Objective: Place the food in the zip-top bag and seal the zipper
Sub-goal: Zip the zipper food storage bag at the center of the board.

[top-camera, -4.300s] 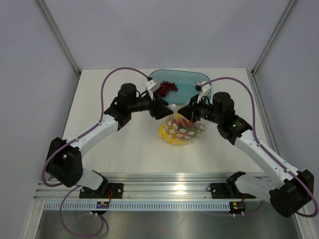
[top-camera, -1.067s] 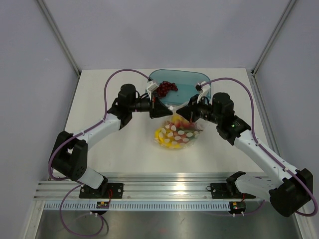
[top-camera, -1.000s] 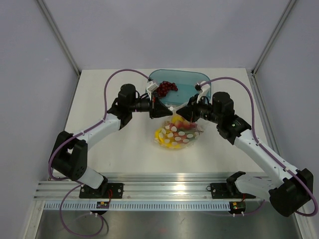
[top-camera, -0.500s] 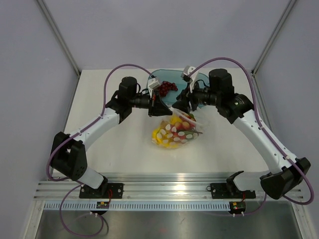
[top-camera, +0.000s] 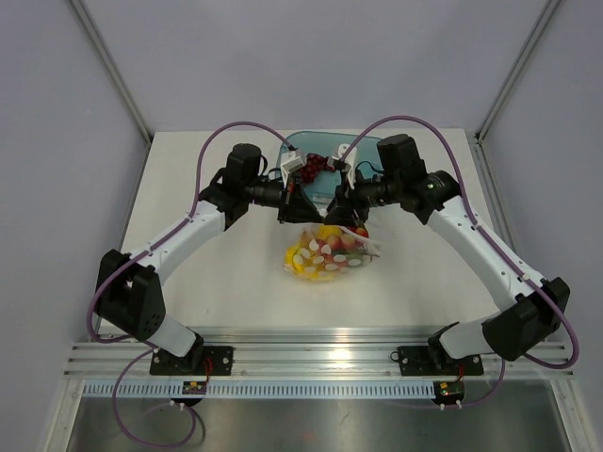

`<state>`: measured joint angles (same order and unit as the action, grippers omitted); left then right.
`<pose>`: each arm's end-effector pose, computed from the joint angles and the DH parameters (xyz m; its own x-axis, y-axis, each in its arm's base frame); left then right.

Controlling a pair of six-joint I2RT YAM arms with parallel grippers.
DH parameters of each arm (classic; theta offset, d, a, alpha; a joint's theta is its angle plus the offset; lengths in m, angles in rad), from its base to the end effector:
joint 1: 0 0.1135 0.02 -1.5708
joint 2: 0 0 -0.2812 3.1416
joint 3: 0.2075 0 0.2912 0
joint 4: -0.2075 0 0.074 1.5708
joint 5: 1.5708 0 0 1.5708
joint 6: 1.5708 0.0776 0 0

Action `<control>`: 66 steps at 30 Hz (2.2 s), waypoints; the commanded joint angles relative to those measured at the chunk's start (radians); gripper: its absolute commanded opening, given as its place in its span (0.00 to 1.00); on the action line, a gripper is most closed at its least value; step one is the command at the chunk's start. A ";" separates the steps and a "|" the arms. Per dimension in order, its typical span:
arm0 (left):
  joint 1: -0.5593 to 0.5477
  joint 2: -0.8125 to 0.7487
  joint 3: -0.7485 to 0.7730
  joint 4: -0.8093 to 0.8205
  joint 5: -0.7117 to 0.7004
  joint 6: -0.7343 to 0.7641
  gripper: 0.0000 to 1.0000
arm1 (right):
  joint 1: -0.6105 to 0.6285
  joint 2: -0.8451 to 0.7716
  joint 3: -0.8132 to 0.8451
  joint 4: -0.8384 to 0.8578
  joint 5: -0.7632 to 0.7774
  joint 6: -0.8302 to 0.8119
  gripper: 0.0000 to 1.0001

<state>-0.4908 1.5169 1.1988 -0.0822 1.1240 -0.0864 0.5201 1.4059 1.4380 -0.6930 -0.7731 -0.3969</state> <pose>0.3139 -0.2471 0.3202 -0.4232 0.1839 -0.8872 0.9030 0.0055 -0.4296 0.2846 0.2254 0.3805 -0.1688 -0.4155 -0.8938 -0.9752 0.2022 0.0902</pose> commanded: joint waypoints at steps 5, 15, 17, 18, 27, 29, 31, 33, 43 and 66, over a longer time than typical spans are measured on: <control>0.006 0.003 0.061 0.015 0.051 0.027 0.00 | 0.006 0.034 0.056 0.006 -0.075 -0.008 0.41; 0.005 0.008 0.065 0.009 0.051 0.030 0.00 | 0.006 0.050 0.044 0.059 -0.078 0.035 0.13; 0.006 0.006 0.067 -0.001 0.051 0.034 0.00 | 0.006 0.044 0.035 0.070 -0.080 0.043 0.02; 0.006 0.006 0.067 -0.004 0.049 0.036 0.00 | 0.006 0.041 0.033 0.076 -0.078 0.047 0.00; 0.038 -0.023 0.054 -0.008 0.077 0.050 0.00 | 0.008 -0.028 -0.063 0.098 -0.011 0.052 0.00; 0.060 -0.034 0.053 -0.019 0.086 0.066 0.00 | 0.006 -0.050 -0.100 0.122 -0.011 0.070 0.00; 0.084 -0.035 0.050 -0.021 0.080 0.068 0.00 | 0.006 -0.064 -0.125 0.148 -0.015 0.090 0.00; 0.109 -0.034 0.047 -0.008 0.077 0.051 0.00 | 0.008 -0.074 -0.151 0.173 -0.017 0.113 0.00; 0.230 -0.079 -0.024 0.209 0.033 -0.140 0.00 | 0.006 -0.120 -0.202 0.141 0.110 0.162 0.00; 0.322 -0.204 -0.008 0.124 -0.240 -0.181 0.00 | 0.006 -0.450 -0.478 0.069 0.311 0.354 0.00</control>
<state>-0.2111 1.3727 1.1278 -0.0208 0.9829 -0.2737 0.5228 1.0027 0.9825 -0.5400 -0.4976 -0.0689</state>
